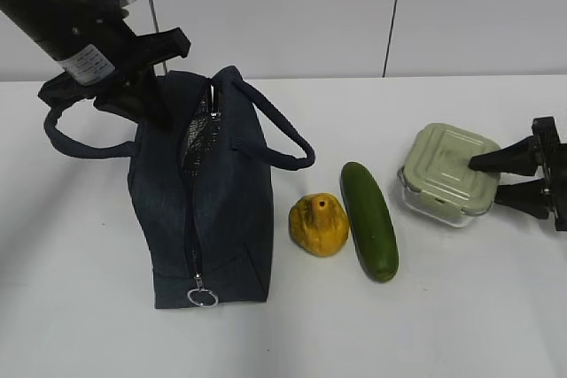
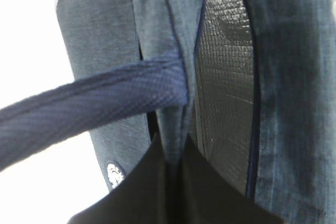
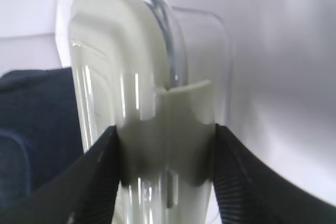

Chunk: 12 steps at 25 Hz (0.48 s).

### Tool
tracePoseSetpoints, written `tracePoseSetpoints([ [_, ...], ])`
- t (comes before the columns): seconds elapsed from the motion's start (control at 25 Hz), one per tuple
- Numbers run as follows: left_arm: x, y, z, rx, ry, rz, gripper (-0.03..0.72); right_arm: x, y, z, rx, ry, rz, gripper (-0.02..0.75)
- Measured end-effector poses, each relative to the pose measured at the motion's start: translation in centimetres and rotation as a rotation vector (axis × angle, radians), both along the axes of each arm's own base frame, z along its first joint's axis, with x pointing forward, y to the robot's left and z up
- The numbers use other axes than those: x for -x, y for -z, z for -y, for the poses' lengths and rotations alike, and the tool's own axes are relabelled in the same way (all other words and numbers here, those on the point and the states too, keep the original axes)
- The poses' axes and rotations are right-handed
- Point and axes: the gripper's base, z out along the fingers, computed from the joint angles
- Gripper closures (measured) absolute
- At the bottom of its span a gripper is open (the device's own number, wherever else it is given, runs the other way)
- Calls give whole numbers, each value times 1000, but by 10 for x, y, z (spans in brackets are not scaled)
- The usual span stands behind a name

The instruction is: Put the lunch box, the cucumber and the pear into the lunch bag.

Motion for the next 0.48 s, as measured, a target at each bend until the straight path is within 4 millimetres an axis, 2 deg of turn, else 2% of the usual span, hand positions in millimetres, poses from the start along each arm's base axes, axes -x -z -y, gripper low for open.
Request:
tracePoseSetpoints([
  [0.12, 0, 0, 1, 13, -2, -4, 684, -5, -5, 2, -18, 41, 18, 374],
  [0.24, 1, -3, 6, 66, 19, -3, 684, -9, -20, -4, -15, 65, 52, 374],
  [0.36, 2, -6, 12, 145, 47, 2, 685, -14, -48, -24, -18, 48, 110, 374],
  [0.48, 2, -9, 17, 198, 72, 15, 685, -15, -83, -55, -31, -16, 171, 374],
])
